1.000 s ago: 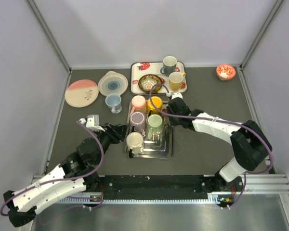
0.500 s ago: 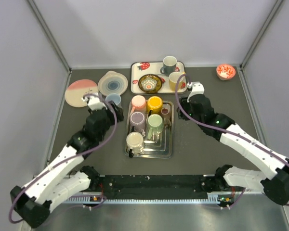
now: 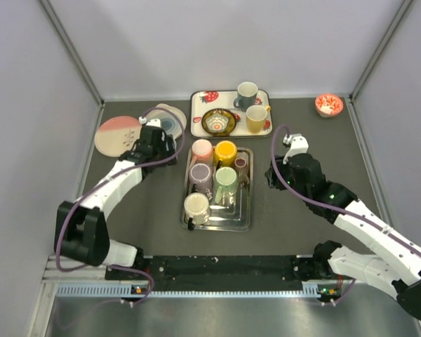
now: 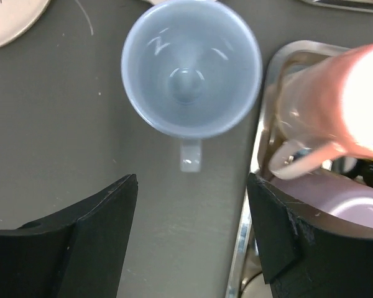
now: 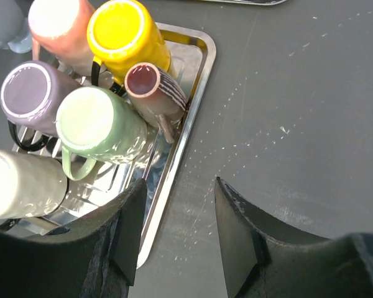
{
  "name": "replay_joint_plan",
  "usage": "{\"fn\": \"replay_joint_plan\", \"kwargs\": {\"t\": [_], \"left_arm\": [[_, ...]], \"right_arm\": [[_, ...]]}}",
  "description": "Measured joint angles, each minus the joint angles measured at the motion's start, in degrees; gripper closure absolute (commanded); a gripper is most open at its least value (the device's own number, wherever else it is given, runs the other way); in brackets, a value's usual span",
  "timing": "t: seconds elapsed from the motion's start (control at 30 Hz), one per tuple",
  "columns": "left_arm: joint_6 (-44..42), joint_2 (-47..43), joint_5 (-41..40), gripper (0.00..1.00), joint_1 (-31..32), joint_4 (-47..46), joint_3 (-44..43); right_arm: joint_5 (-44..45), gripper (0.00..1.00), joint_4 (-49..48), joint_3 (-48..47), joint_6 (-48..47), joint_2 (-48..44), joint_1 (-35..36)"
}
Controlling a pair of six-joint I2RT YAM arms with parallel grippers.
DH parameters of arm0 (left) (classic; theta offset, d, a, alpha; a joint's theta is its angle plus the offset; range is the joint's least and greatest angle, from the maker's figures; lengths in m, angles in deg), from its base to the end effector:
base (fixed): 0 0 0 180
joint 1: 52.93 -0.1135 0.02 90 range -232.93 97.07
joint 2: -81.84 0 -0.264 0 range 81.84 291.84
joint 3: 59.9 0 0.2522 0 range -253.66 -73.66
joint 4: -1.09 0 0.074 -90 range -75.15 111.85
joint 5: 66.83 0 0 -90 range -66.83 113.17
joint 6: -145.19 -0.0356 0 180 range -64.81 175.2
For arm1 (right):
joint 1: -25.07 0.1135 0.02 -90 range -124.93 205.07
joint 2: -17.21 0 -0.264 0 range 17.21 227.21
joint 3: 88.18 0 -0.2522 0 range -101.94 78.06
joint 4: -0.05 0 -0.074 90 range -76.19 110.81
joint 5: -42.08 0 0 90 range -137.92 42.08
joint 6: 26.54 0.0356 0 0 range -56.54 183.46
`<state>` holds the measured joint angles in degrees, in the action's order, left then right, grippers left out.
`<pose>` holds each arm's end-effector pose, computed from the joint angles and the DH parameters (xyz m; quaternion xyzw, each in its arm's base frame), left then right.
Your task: Turn the mug right side up
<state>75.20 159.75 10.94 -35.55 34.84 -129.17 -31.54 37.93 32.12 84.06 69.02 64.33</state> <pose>0.2832 -0.0807 0.2604 -0.0639 0.9085 -0.0363 0.4114 0.1614 0.1190 0.3016 -0.0687 0.8574 0.1401 0.4905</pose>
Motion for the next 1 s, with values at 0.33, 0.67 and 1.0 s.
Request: {"fn": "replay_joint_plan", "kwargs": {"t": [0.33,0.67,1.0], "left_arm": [[-4.0,10.9,4.3,0.37,-4.7,3.3,-7.9],[-5.2,15.9,6.4,0.42,-4.9,5.1,-14.6],[-5.1,16.2,6.9,0.36,-5.0,5.1,-14.6]], "right_arm": [[-2.1,0.52,-0.2,1.4,0.0,-5.3,0.0],[-2.5,0.52,-0.5,1.8,0.0,-5.6,0.0],[-2.6,0.52,-0.5,2.1,0.2,-5.1,0.0]]}}
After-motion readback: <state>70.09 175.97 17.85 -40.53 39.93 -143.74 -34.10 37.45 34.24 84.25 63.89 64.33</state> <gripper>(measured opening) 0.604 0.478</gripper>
